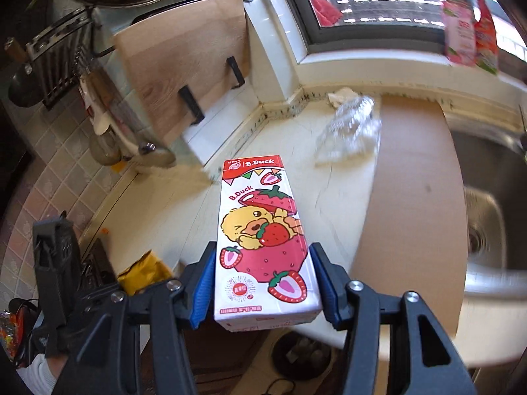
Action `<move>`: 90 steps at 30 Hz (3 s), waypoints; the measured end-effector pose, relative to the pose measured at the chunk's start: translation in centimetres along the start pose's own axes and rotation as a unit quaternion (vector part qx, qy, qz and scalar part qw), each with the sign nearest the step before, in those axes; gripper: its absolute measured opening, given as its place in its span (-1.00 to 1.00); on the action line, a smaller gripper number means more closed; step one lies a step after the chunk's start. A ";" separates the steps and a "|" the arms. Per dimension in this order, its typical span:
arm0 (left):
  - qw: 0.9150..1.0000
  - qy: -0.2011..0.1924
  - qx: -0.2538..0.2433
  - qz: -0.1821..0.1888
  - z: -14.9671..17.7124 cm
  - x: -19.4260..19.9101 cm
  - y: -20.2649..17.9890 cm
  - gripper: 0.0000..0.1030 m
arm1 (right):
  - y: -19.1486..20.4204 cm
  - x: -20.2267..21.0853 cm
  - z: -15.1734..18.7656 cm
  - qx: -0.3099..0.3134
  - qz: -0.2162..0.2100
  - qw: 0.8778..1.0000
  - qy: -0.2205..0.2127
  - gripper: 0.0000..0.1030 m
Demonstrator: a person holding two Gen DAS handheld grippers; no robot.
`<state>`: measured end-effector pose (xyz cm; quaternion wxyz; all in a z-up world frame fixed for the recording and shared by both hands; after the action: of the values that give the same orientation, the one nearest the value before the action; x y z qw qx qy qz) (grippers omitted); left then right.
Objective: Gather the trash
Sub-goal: 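Carry the yellow packet and B.Duck carton down over the black bin, then open both tools to drop the packet and carton into the bin, then raise both tools back toward the plastic bottle on the counter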
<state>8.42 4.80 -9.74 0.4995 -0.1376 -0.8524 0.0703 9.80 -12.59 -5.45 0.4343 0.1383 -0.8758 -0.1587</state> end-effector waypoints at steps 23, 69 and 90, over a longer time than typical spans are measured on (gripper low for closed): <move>0.985 0.163 0.056 -0.009 22.2 -17.2 6.2 -0.75 | -3.8 -14.6 26.2 0.076 0.052 0.990 0.105 0.07; 0.981 0.180 0.014 -0.070 25.3 -21.7 6.4 0.58 | -7.5 -15.4 30.0 0.013 0.044 0.986 0.159 0.39; 0.997 -0.040 -0.068 -0.026 7.0 7.5 -3.4 0.70 | 2.4 8.3 11.8 0.055 0.077 0.994 -0.060 0.39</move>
<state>-1.65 3.92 -6.07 0.4566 -0.1462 -0.8776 0.0050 -4.84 -11.75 -5.30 0.3836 0.0842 -0.9158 -0.0848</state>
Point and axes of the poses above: each gripper's, at about its wrist camera, not at the fingertips, and x roughly against the way its jaws point, y to its left, z to its underside, the point moved 3 cm from there along -x, roughly the way its jaws point, and after that the axes turned 3 degrees about -x, right-handed, at the moved point
